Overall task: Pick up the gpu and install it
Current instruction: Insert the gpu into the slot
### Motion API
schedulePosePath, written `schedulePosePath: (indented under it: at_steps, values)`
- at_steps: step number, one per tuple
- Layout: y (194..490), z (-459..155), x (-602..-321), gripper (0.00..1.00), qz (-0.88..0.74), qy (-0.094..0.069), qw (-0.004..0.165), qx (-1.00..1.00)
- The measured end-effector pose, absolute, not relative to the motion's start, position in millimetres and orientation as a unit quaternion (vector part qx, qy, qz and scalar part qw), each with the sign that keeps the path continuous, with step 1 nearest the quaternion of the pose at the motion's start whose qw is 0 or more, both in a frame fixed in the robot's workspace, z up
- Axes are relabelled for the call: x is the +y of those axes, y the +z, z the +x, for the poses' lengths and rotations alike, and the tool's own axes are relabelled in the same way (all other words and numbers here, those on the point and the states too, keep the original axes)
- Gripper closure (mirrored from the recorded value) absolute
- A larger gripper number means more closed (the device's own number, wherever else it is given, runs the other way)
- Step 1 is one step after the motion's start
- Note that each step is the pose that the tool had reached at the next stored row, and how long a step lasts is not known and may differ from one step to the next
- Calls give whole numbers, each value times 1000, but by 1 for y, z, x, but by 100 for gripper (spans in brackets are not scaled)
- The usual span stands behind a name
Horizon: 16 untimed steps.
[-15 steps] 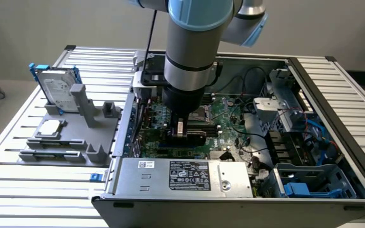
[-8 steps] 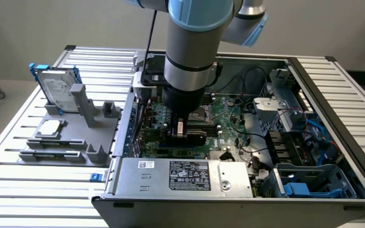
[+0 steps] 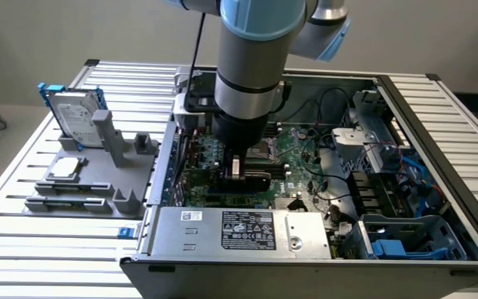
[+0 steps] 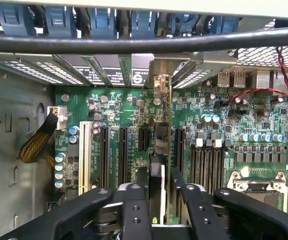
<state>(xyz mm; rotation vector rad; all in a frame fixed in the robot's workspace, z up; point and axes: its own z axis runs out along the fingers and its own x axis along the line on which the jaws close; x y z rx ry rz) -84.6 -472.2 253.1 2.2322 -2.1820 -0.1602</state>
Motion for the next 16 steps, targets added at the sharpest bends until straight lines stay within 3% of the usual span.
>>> schedulePosePath:
  at_steps: [1, 4, 5, 7, 8, 16]
  values:
    - [254, -84, -472, 60, 714, -51, 8, -698]
    - [258, -84, -472, 54, 714, -51, 8, -698]
    - [260, -85, -472, 42, 714, -51, 8, -698]
    - [266, -85, -472, 42, 714, -51, 8, -698]
    - [271, -84, -472, 36, 714, -51, 8, -698]
    - [301, -84, -472, 36, 714, -51, 8, -698]
